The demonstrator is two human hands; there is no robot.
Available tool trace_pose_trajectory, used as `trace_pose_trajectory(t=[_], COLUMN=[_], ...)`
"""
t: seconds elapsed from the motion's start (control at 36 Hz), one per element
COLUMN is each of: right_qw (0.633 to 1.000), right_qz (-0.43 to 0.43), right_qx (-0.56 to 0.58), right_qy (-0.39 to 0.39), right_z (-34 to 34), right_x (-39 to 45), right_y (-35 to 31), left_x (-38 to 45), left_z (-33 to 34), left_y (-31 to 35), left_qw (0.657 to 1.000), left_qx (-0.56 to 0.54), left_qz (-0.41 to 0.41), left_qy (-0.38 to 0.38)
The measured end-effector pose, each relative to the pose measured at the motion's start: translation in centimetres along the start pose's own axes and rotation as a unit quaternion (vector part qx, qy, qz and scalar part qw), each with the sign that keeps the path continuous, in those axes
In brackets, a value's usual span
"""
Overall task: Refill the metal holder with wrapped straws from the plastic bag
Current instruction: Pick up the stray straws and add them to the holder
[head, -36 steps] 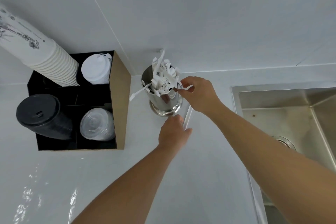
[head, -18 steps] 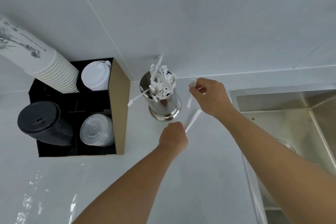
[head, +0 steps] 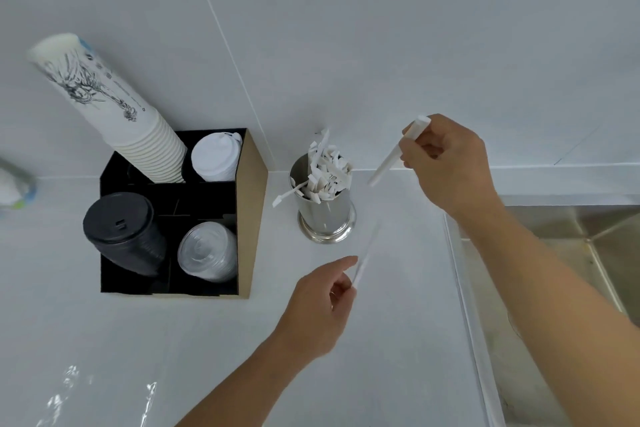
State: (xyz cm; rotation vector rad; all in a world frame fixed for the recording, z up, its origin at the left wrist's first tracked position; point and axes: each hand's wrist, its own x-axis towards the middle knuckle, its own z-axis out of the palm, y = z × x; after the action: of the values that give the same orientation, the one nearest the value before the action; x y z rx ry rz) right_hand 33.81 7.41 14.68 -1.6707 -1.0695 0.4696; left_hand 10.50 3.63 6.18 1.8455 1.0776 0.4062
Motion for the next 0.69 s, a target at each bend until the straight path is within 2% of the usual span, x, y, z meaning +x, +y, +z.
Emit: trace_pose_trajectory(t=[0.14, 0.31, 0.39, 0.5, 0.58, 0.69], right_qw=[0.998, 0.994, 0.992, 0.989, 0.987, 0.985], right_qz=[-0.047, -0.084, -0.097, -0.122, -0.140, -0.149], right_qx=[0.033, 0.070, 0.076, 0.072, 0.070, 0.052], right_qy=[0.011, 0.006, -0.008, -0.032, -0.047, -0.070], right_z=[-0.6, -0.8, -0.2, 0.9, 1.9, 3.5], right_x=[0.5, 1.6, 1.8, 2.2, 2.5, 3.0], right_y=[-3.4, -6.1, -6.8, -7.6, -8.0, -8.1], left_x=[-1.9, -3.2, -3.3, -2.2, -0.2, 3.4], left_z=[-2.7, -6.8, -9.5, -13.1, -15.3, -16.7], left_y=[2.7, 6.3, 8.0, 9.8, 10.1, 9.2], left_qw=[0.998, 0.983, 0.971, 0.959, 0.951, 0.951], left_qx=[-0.045, -0.163, -0.196, -0.163, -0.141, -0.085], left_qz=[0.030, -0.003, 0.040, 0.104, 0.114, 0.112], left_qy=[0.037, 0.087, 0.133, 0.207, 0.252, 0.275])
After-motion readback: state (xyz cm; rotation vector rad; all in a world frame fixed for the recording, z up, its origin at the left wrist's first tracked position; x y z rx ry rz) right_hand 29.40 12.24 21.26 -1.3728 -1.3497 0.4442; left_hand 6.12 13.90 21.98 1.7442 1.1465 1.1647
